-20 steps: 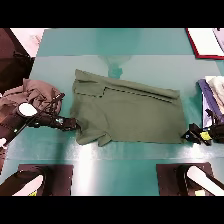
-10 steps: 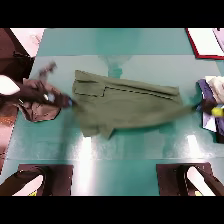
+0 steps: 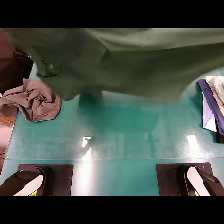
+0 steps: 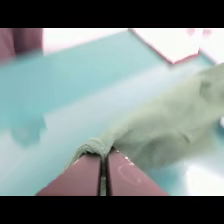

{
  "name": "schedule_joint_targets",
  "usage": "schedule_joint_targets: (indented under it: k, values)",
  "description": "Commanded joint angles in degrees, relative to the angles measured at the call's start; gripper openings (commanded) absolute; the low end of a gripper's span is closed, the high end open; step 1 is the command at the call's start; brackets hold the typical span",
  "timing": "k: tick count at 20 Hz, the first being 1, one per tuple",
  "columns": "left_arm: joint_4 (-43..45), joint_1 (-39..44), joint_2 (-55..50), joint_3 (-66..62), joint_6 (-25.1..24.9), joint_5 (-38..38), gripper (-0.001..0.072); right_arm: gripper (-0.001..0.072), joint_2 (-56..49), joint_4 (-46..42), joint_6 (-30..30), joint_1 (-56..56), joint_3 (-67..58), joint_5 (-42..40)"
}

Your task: Fold the shirts.

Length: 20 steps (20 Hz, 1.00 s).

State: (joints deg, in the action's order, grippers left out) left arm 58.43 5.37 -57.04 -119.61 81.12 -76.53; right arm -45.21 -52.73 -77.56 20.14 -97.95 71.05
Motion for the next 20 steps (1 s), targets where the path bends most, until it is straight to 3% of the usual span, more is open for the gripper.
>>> schedule_joint_targets:
  k: [1, 5, 9, 15, 18, 20]
  values:
    - [0.70, -0.04, 4.59, -7.34, 3.45, 0.70, 0.0028, 0.0011, 0.26, -3.08, -2.91, -0.02, -13.33, 5.22]
    - [0.00, -0.04, 10.25, -7.37, 4.17, 6.23, 0.0027, 0.0009, -0.70, -16.96, -8.85, -0.02, -23.50, 15.21]
    - [1.88, -0.04, 7.45, 0.11, 4.61, 1.36, 0.0027, 0.0009, -7.78, -20.74, -12.61, -0.04, -24.72, 27.50]
    - [3.10, -0.04, -13.99, 17.90, 4.35, -6.91, 0.0029, 0.0009, -27.02, -21.00, -13.55, -5.42, -4.28, 33.86]
    - [2.58, -0.04, -27.71, 18.36, 3.91, -6.25, 0.0030, 0.0009, -39.60, -21.03, -13.53, -8.31, -1.62, 32.59]
    - [2.69, -0.04, -34.23, 18.36, 1.99, -1.16, 0.0030, 0.0008, -46.84, -21.00, -13.49, -9.38, -3.67, 28.87]
